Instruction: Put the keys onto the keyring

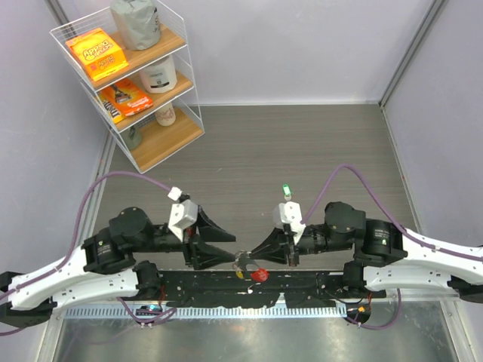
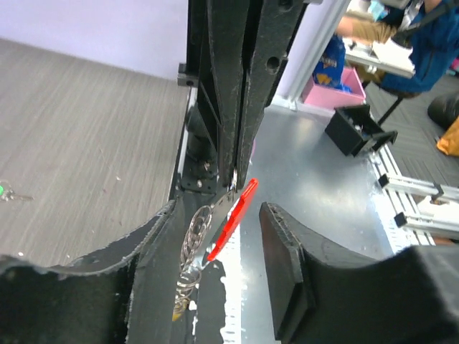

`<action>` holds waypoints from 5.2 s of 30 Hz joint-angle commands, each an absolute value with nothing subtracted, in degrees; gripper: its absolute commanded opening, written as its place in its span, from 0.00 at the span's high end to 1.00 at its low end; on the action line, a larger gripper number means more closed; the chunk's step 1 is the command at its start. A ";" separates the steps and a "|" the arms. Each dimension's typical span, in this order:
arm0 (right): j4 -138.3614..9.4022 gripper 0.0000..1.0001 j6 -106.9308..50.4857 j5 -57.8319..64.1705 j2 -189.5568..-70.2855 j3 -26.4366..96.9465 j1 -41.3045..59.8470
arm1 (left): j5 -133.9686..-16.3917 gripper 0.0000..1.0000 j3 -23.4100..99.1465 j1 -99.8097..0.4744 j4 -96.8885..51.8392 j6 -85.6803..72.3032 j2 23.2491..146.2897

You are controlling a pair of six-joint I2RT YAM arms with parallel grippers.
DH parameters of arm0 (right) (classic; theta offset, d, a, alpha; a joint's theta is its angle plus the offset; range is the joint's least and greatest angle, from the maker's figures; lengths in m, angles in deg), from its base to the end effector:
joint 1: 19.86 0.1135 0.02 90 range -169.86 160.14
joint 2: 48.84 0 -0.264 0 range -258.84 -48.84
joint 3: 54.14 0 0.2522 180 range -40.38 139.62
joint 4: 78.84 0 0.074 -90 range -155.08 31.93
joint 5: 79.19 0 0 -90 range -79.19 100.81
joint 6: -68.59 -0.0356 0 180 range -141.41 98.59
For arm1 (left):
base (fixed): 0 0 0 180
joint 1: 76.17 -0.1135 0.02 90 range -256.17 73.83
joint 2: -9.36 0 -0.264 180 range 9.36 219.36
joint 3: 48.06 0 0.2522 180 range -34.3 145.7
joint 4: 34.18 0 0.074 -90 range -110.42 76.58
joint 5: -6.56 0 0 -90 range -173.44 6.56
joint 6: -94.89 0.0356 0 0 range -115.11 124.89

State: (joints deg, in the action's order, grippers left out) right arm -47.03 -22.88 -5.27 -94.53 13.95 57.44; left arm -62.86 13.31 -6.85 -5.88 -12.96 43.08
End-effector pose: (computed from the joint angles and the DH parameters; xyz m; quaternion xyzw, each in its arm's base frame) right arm 0.0290 0.1734 0.3808 -0.5354 0.5402 0.4888 0.4272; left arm 0.0346 -0.1271 0.3759 0.4169 0.5757 -0.5689 0.4135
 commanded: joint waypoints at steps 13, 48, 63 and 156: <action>-69.91 0.94 -32.57 0.88 -88.92 7.34 57.93 | -63.76 0.65 11.14 -6.73 -18.75 -20.16 44.16; -53.48 0.52 -26.86 3.25 -91.47 17.45 58.28 | -60.86 1.00 14.21 -6.73 -13.39 -17.61 46.19; -35.19 0.37 -21.76 1.67 -98.15 25.45 58.28 | -57.51 1.00 18.87 -6.73 -6.71 -16.12 49.97; -70.01 0.95 -21.76 42.35 -57.90 -3.38 58.37 | -91.69 0.47 19.57 -8.05 -18.13 -14.18 71.31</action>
State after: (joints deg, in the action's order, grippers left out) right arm -75.31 -23.41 32.00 -60.22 -6.21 58.40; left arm -84.39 15.76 -6.98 -17.52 -15.36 65.85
